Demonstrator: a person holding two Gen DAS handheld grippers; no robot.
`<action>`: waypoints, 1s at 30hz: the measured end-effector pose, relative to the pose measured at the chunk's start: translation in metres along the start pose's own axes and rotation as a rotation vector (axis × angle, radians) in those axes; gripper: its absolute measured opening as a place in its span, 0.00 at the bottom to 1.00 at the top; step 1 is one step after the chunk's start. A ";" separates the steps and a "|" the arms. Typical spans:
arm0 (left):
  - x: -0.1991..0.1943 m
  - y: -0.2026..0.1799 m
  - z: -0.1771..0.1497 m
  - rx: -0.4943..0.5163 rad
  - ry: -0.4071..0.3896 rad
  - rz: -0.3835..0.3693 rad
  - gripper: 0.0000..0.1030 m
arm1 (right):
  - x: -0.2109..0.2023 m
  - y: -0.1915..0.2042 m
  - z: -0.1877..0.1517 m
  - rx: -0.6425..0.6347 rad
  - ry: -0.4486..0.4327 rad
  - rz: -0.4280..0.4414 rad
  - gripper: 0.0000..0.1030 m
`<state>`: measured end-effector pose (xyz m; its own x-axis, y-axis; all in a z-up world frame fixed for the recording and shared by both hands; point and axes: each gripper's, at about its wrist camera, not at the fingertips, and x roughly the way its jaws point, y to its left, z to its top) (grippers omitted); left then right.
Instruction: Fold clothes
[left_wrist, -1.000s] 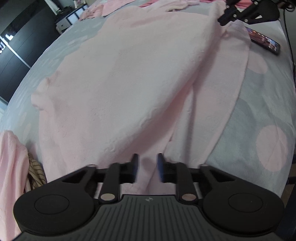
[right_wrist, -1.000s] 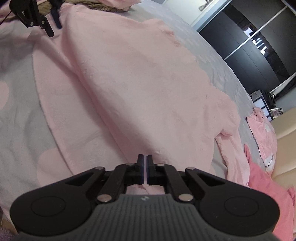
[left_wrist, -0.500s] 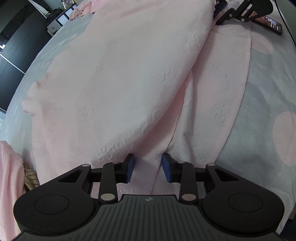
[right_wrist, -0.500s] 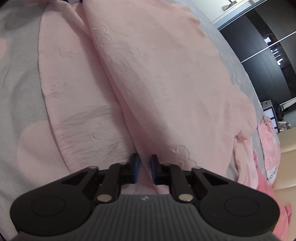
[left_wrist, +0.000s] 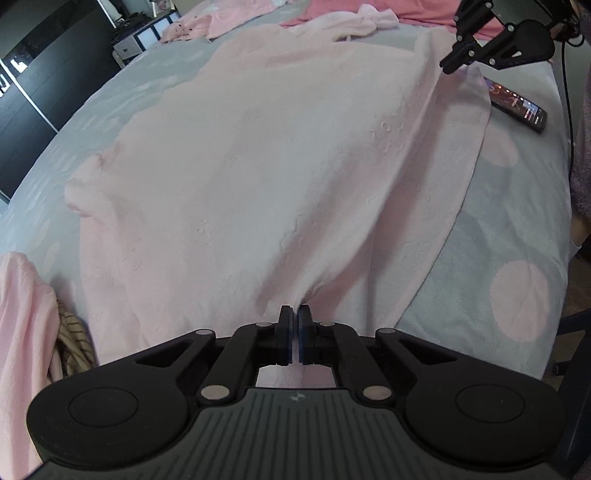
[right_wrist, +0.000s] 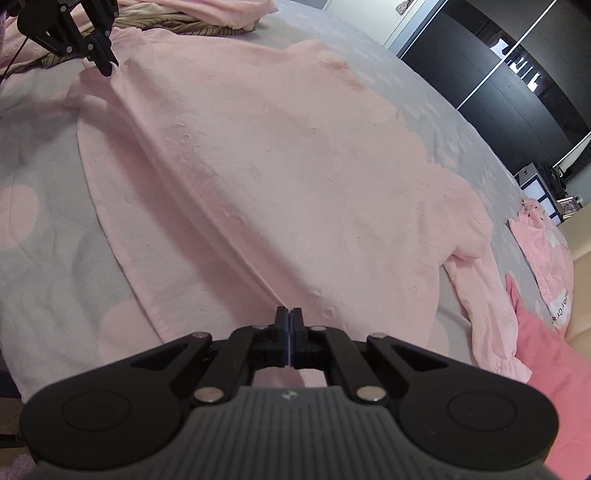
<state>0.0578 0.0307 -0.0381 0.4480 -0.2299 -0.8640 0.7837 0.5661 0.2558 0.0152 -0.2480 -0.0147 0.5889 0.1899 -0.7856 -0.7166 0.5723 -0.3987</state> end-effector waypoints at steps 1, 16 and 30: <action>-0.003 -0.001 -0.001 -0.002 -0.005 -0.008 0.01 | -0.002 0.001 -0.001 0.002 0.003 0.006 0.00; 0.006 -0.045 -0.024 0.138 0.060 -0.029 0.01 | 0.001 0.050 -0.022 -0.097 0.073 0.086 0.00; -0.022 -0.048 -0.070 0.199 0.074 0.118 0.39 | -0.037 0.027 -0.049 -0.068 0.049 -0.011 0.33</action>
<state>-0.0199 0.0638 -0.0618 0.5148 -0.1087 -0.8504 0.8001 0.4172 0.4311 -0.0435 -0.2785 -0.0196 0.5794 0.1439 -0.8022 -0.7346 0.5185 -0.4376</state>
